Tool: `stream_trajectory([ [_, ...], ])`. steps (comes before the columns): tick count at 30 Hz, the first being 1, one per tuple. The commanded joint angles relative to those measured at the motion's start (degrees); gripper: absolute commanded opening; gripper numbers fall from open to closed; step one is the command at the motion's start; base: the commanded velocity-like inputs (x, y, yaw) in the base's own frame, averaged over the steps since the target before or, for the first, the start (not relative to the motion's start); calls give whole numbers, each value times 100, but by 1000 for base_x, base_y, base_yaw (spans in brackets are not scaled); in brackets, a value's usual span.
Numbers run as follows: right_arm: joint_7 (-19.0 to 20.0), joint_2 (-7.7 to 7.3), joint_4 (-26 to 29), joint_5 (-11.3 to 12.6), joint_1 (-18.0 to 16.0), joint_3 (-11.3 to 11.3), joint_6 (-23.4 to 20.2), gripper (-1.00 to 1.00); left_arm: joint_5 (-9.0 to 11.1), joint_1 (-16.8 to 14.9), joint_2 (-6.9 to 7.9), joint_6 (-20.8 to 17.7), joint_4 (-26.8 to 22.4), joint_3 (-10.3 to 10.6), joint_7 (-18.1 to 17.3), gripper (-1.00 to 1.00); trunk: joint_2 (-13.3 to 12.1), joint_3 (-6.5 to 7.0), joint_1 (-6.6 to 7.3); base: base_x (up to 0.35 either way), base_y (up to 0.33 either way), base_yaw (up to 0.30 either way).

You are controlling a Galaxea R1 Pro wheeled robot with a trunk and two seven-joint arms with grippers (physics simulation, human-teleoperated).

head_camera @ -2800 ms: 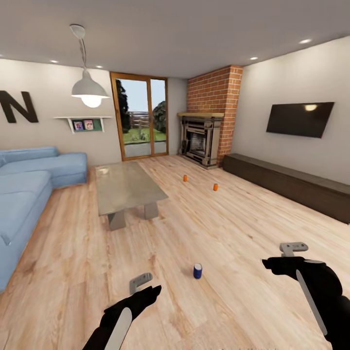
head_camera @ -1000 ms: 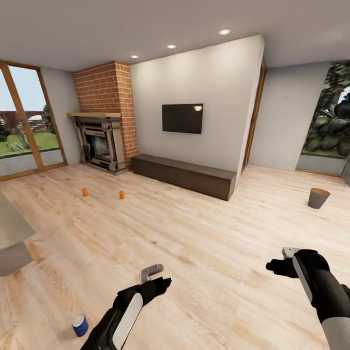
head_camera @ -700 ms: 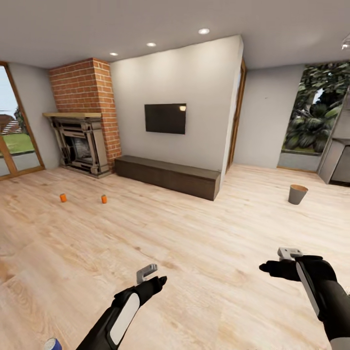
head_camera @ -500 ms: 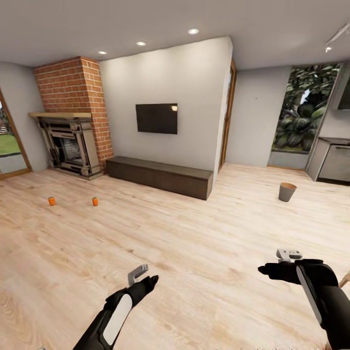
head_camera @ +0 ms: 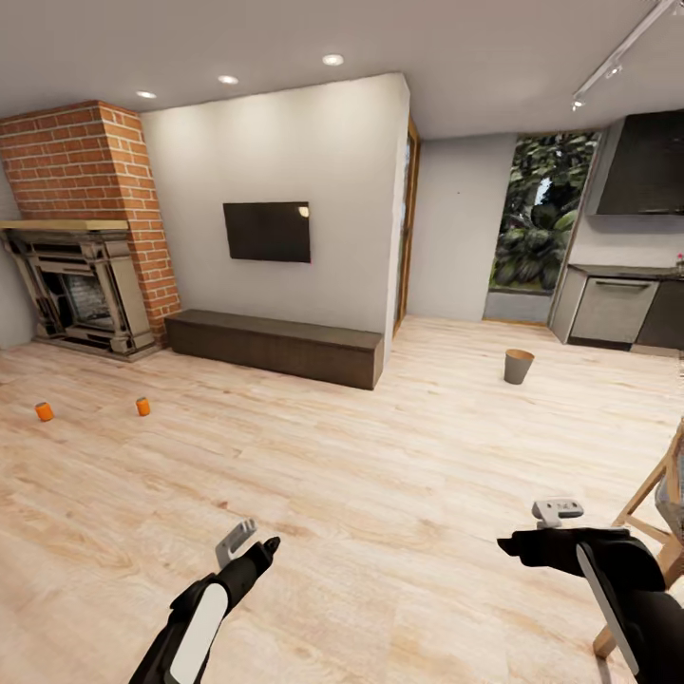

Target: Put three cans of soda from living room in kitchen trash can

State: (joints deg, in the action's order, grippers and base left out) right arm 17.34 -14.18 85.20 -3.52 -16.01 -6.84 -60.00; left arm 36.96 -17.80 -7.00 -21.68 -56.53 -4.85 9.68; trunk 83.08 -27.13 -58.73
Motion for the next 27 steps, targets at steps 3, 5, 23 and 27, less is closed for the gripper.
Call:
stream_trajectory([
  [3, -15, 9, -334, -12, -42, 82, 0, 100, -22, 2, -2, 3, -3, 10, -4, 100, 0, 0, 0, 291, 0, -237],
  [5, -14, 9, -528, -10, -97, 118, 26, 100, -39, 3, -2, 3, -5, 17, -7, 100, 0, 0, 0, 317, 0, -212],
  [23, 6, -6, -601, 9, -157, 130, 64, 100, -31, 450, 80, -14, -788, 203, 23, 100, 0, 0, 0, 341, -76, -51],
  [27, 11, -27, -576, 9, -157, 130, 44, 100, -14, 758, 191, -17, -1318, 180, 57, 100, 0, 0, 0, 344, -74, -172],
])
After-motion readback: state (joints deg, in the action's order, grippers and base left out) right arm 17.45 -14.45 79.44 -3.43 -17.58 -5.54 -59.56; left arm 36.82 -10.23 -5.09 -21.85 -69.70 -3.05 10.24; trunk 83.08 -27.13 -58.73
